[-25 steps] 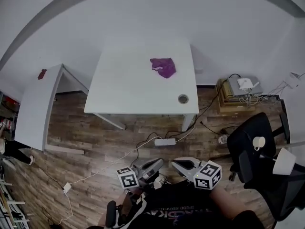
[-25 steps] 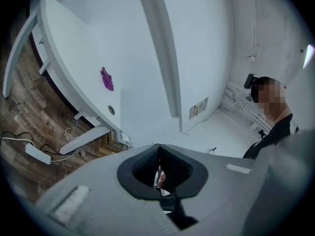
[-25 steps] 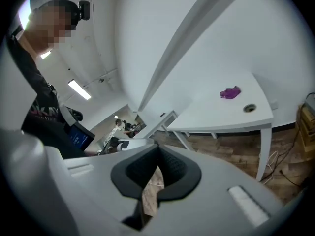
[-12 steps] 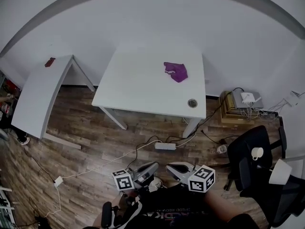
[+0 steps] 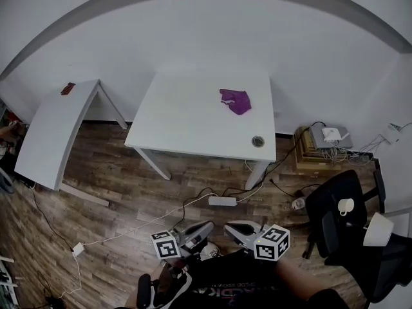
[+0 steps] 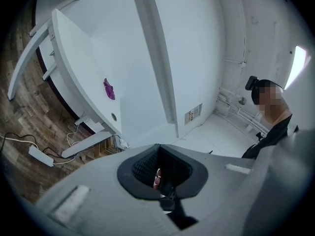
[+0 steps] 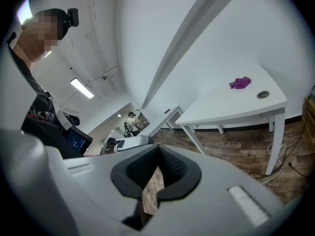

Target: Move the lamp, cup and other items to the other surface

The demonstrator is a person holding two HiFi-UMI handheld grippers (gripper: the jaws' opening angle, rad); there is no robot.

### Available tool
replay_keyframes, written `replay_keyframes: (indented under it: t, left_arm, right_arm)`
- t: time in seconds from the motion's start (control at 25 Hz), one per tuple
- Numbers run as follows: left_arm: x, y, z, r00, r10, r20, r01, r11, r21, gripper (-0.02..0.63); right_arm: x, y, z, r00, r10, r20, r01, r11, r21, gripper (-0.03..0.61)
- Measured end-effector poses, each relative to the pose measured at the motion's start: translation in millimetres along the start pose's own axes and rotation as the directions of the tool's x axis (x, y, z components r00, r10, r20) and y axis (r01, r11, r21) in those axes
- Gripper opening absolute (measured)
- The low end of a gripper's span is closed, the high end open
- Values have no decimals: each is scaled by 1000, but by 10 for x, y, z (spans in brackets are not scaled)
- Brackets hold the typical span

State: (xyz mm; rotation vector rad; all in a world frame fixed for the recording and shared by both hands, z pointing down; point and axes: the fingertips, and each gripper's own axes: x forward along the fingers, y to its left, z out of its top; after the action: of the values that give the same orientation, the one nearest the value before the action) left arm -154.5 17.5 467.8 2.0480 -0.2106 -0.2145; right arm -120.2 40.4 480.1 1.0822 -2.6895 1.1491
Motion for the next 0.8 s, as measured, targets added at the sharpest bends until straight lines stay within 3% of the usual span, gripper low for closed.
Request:
replay_keyframes:
  t: [0.24, 0.8]
  left_arm:
    - [-57, -1, 31, 999, 35, -9, -35, 998, 49, -3]
    - [-308, 111, 134, 995, 69, 75, -71, 997, 23, -5]
  right_arm:
    - [13, 25, 21, 1000, -5, 19, 5, 1000, 4, 5]
    - [78, 47, 22, 999, -25, 25, 25, 1000, 1, 6]
